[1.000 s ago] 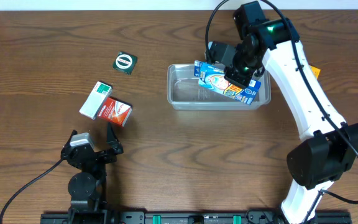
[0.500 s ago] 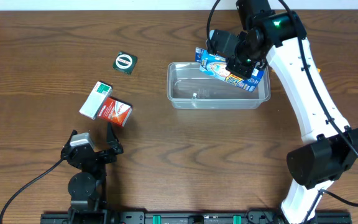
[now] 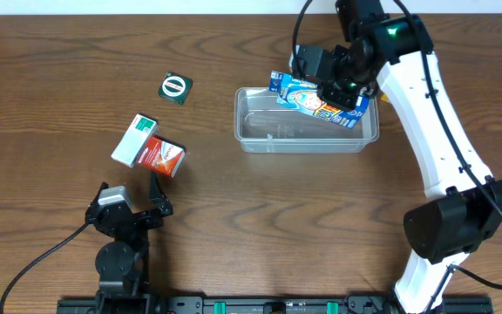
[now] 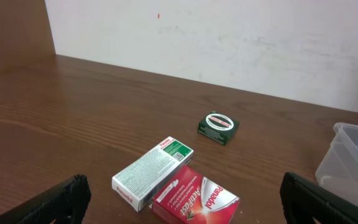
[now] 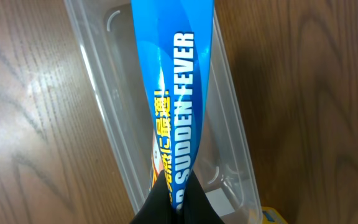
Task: Pack container
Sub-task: 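Lower the blue box into the container and release it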
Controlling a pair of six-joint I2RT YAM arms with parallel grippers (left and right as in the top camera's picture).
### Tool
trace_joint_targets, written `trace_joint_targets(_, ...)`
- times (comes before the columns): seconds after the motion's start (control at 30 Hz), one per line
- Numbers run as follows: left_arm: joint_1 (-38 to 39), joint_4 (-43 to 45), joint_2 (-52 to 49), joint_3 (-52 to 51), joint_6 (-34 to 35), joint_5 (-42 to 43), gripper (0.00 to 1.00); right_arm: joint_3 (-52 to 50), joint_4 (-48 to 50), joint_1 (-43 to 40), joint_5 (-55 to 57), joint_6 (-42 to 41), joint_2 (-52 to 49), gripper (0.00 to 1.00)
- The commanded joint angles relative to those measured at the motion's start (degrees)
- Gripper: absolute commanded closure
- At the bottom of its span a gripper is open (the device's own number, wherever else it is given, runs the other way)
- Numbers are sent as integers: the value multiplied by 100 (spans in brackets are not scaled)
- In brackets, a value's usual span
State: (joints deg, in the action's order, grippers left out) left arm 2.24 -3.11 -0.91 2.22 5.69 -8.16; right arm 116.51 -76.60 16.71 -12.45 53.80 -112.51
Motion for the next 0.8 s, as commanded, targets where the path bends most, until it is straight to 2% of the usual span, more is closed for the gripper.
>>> trace_joint_targets(0.0, -31, -188, -13, -120, -74, -136, 2, 0, -57, -179, -476, 299, -39, 99)
trace_joint_targets(0.23, -31, -188, -13, -120, -74, -136, 2, -232, -59, -369, -903, 501, -129, 99)
trace_joint_targets(0.53, -31, -188, -13, -120, -74, -136, 2, -232, -118, -367, -901, 501, -409, 99)
trace_joint_targets(0.67, -31, -188, -13, -120, -74, -136, 2, -232, -144, -369, -890, 496, -455, 59)
trace_joint_targets(0.77, -31, -188, -13, -120, -74, -136, 2, -232, -144, -367, -879, 494, -457, 50)
